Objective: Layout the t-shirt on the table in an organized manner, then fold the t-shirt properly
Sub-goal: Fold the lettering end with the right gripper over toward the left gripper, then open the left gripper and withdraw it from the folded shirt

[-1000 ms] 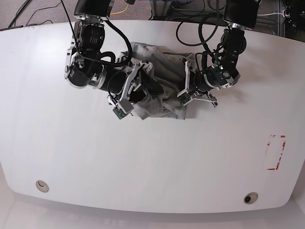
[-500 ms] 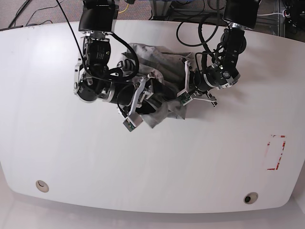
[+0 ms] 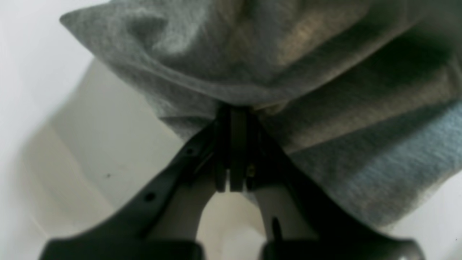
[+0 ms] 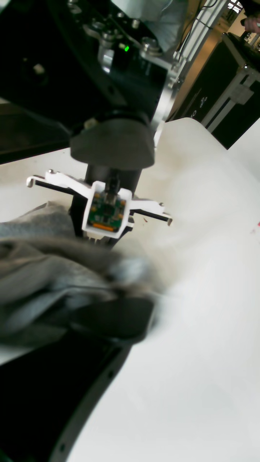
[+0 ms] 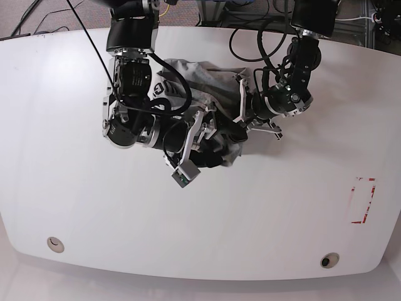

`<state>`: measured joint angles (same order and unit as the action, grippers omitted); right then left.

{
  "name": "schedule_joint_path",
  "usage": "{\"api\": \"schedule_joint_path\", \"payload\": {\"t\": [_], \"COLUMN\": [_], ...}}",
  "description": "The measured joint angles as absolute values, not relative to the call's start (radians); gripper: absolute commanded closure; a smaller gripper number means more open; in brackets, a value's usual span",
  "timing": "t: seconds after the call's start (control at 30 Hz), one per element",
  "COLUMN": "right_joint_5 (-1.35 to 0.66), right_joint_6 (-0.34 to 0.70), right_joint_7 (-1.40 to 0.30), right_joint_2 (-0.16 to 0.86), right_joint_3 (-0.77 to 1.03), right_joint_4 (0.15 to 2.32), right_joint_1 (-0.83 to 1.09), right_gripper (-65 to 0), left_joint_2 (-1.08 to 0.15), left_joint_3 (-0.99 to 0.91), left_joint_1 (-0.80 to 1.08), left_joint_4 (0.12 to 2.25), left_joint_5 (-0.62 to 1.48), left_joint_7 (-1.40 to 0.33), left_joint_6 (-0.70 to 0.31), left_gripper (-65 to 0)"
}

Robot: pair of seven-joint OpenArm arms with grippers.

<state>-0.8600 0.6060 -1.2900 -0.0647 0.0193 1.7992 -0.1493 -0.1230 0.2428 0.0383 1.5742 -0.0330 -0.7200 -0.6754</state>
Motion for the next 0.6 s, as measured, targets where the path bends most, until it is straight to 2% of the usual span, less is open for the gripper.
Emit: {"api": "schedule_joint_path", "payload": {"t": [0.23, 0.4, 0.6], "right_joint_5": [-0.847, -0.866, -0.858], "right_joint_6": [0.606, 0.606, 0.61], "right_joint_7": [-1.294, -1.287, -1.289], "right_joint_2": [-0.066, -0.075, -0.029], "right_joint_3": [-0.042, -0.005, 0.042], "right_joint_4": [1.799, 1.804, 1.804], "right_joint_1": [-0.146, -0.15, -0.181], "right_gripper": [-53.4, -53.4, -53.3], "left_joint_2": [-0.123, -0.123, -0.134], "left_joint_3": [0.243, 0.243, 0.228], "left_joint_1": [0.038, 0.038, 0.043], "left_joint_4": [1.572, 1.573, 1.61], "left_joint_5": [-0.033, -0.029, -0.032], "left_joint_7": [-0.72, -0.717, -0.748], "left_joint_6": [-0.678, -0.678, -0.694], "left_gripper": [0.0, 0.0, 0.0]}}
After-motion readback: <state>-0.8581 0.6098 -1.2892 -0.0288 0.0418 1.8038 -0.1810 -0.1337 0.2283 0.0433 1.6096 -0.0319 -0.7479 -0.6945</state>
